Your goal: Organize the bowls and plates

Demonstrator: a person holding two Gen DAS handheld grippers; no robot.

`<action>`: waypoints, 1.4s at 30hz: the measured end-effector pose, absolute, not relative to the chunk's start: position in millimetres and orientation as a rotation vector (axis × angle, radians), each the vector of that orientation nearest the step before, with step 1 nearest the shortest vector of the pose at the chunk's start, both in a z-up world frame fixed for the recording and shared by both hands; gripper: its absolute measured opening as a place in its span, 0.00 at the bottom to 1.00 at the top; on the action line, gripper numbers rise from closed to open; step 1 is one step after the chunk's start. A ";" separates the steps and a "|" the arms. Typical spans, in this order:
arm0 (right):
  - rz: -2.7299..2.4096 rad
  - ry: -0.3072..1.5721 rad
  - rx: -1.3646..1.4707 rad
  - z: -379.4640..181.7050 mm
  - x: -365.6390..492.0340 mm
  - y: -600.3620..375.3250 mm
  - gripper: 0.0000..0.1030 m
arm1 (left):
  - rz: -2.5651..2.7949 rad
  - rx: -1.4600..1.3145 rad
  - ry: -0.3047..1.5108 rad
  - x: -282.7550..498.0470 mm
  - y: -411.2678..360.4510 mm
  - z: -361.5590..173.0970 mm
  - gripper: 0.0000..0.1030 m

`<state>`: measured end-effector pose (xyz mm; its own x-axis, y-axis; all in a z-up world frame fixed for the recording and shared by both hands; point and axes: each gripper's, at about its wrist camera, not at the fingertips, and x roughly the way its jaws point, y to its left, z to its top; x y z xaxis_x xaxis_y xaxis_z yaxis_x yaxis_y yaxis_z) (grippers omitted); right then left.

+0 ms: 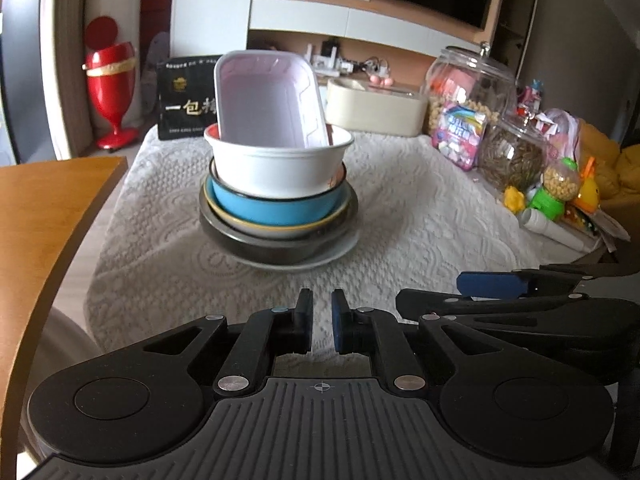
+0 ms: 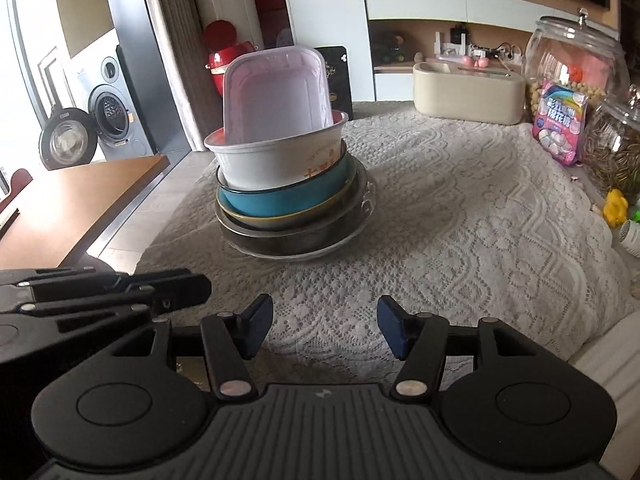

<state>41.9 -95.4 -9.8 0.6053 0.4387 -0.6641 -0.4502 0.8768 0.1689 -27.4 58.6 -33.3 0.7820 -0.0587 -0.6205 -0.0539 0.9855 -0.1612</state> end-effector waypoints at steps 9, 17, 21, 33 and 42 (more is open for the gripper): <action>0.514 0.795 -0.009 -13.8 42.9 -95.7 0.57 | 0.004 -0.167 0.712 -24.7 58.2 -39.2 0.10; 0.515 0.796 -0.011 -15.2 42.8 -95.0 0.57 | 0.005 -0.174 0.714 -24.7 59.5 -39.6 0.10; 0.514 0.796 -0.007 -15.1 42.6 -96.1 0.57 | 0.009 -0.174 0.716 -24.9 59.4 -39.5 0.10; 0.513 0.798 -0.003 -16.1 42.7 -96.1 0.57 | 0.004 -0.172 0.718 -25.9 56.8 -40.2 0.10; 0.513 0.797 -0.003 -16.1 42.5 -96.0 0.57 | 0.013 -0.171 0.714 -26.2 57.1 -39.1 0.10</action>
